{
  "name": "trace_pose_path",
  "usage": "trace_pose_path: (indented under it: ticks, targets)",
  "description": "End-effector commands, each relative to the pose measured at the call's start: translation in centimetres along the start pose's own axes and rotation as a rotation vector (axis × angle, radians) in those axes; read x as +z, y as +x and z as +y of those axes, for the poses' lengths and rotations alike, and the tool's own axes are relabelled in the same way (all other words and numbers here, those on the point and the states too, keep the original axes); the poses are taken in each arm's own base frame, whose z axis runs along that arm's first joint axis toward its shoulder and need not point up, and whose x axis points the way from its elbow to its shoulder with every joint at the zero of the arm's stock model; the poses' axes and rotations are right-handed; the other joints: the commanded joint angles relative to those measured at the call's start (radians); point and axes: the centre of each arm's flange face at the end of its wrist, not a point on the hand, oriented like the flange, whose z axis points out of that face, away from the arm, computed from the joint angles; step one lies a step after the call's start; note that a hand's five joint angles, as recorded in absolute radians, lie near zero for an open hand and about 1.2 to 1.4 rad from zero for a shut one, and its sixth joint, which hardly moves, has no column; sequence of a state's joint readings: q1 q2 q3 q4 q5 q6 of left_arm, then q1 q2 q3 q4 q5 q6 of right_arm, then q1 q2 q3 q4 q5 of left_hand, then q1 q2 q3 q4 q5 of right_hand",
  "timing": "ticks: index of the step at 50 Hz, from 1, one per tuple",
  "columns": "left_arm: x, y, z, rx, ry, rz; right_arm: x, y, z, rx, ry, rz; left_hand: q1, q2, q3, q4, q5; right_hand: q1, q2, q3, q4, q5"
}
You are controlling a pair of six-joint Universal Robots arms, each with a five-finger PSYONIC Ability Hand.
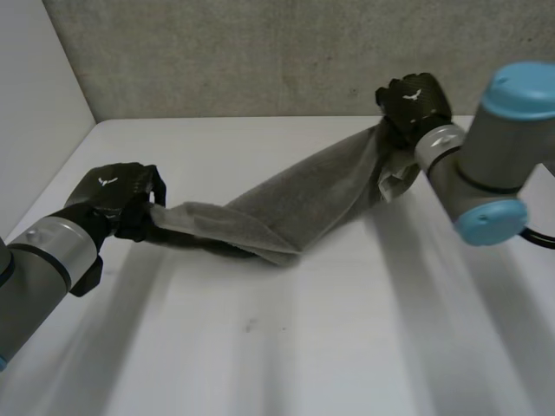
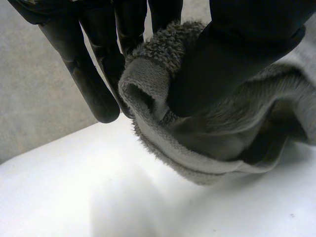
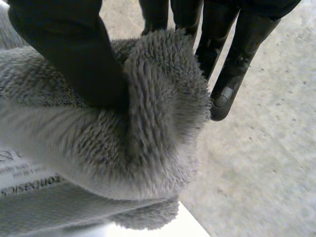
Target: Fold the towel.
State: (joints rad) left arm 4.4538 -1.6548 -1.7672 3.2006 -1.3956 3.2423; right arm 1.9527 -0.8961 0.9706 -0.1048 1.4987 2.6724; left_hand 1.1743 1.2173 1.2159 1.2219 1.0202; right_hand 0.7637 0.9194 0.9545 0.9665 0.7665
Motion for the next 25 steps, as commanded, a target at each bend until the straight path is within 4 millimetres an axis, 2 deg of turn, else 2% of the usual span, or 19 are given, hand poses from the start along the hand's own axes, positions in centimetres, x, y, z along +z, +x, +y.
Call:
trace_pose_path:
  ticks: [1,3,4,7,8,10,11,13,14,16,17,18,19,21,22,24,25]
  targets:
    - [0.3,-0.6,0.8,-0.080,-0.021,-0.016,2.4,-4.3,4.5,-0.008,-0.019,-0.069,0.222,0.179,0.180,0.174,0.202,-0.589,-0.745,-0.780,-0.792,-0.767]
    - [0.5,-0.6,1.0,-0.084,-0.028,-0.016,2.1,-4.6,4.4,-0.013,-0.030,-0.071,0.222,0.179,0.180,0.174,0.202,-0.589,-0.745,-0.780,-0.792,-0.767]
    - [0.8,-0.6,1.3,-0.086,-0.039,-0.015,1.6,-4.6,3.8,-0.013,-0.037,-0.064,0.222,0.179,0.180,0.174,0.202,-0.589,-0.745,-0.780,-0.792,-0.767]
    - [1.1,-0.3,1.4,-0.086,-0.043,-0.003,0.1,-3.2,1.7,-0.006,-0.050,-0.019,0.222,0.179,0.180,0.174,0.202,-0.589,-0.745,-0.780,-0.792,-0.767]
    - [1.1,-0.3,1.4,-0.086,-0.043,-0.003,0.1,-3.2,1.7,-0.006,-0.050,-0.019,0.222,0.179,0.180,0.174,0.202,-0.589,-0.745,-0.780,-0.792,-0.767]
    - [1.3,-0.1,0.6,-0.080,-0.016,0.003,-2.0,-1.9,0.2,-0.005,-0.073,0.006,0.222,0.179,0.180,0.174,0.202,-0.589,-0.745,-0.780,-0.792,-0.767]
    - [1.3,-0.1,0.6,-0.080,-0.016,0.003,-2.0,-1.9,0.2,-0.005,-0.073,0.006,0.222,0.179,0.180,0.174,0.202,-0.589,-0.745,-0.780,-0.792,-0.767]
    - [1.4,0.3,-0.5,-0.079,0.022,0.017,-4.6,-1.6,-0.6,0.000,-0.114,-0.020,0.222,0.179,0.180,0.174,0.202,-0.589,-0.745,-0.780,-0.792,-0.767]
    - [1.4,0.3,-0.5,-0.079,0.022,0.017,-4.6,-1.6,-0.6,0.000,-0.115,-0.021,0.222,0.179,0.180,0.174,0.202,-0.589,-0.745,-0.780,-0.792,-0.767]
    - [1.3,0.9,-2.2,-0.093,0.076,0.036,-7.3,-2.2,-0.5,0.031,-0.192,-0.079,0.222,0.179,0.180,0.174,0.202,-0.589,-0.745,-0.780,-0.792,-0.767]
    - [1.3,0.9,-2.2,-0.094,0.076,0.036,-7.3,-2.2,-0.5,0.032,-0.193,-0.079,0.222,0.179,0.180,0.174,0.202,-0.589,-0.745,-0.780,-0.792,-0.767]
    - [1.1,1.1,-3.4,-0.105,0.118,0.043,-8.5,-2.7,0.0,0.072,-0.245,-0.114,0.222,0.179,0.180,0.174,0.202,-0.589,-0.745,-0.780,-0.792,-0.767]
    - [1.1,1.1,-3.5,-0.105,0.118,0.043,-8.5,-2.7,0.0,0.073,-0.246,-0.114,0.222,0.179,0.180,0.174,0.202,-0.589,-0.745,-0.780,-0.792,-0.767]
    - [0.6,1.7,-6.0,-0.129,0.199,0.065,-10.6,-4.0,0.7,0.223,-0.342,-0.188,0.222,0.179,0.180,0.174,0.202,-0.589,-0.745,-0.780,-0.792,-0.767]
    - [0.6,1.7,-6.0,-0.129,0.199,0.065,-10.6,-4.0,0.7,0.224,-0.342,-0.188,0.222,0.179,0.180,0.174,0.202,-0.589,-0.745,-0.780,-0.792,-0.767]
    - [0.2,2.2,-7.8,-0.159,0.254,0.085,-12.1,-5.4,1.4,0.427,-0.420,-0.263,0.222,0.179,0.180,0.174,0.202,-0.589,-0.745,-0.780,-0.792,-0.767]
    - [0.2,2.2,-7.8,-0.159,0.254,0.085,-12.1,-5.4,1.4,0.428,-0.420,-0.264,0.222,0.179,0.180,0.174,0.202,-0.589,-0.745,-0.780,-0.792,-0.767]
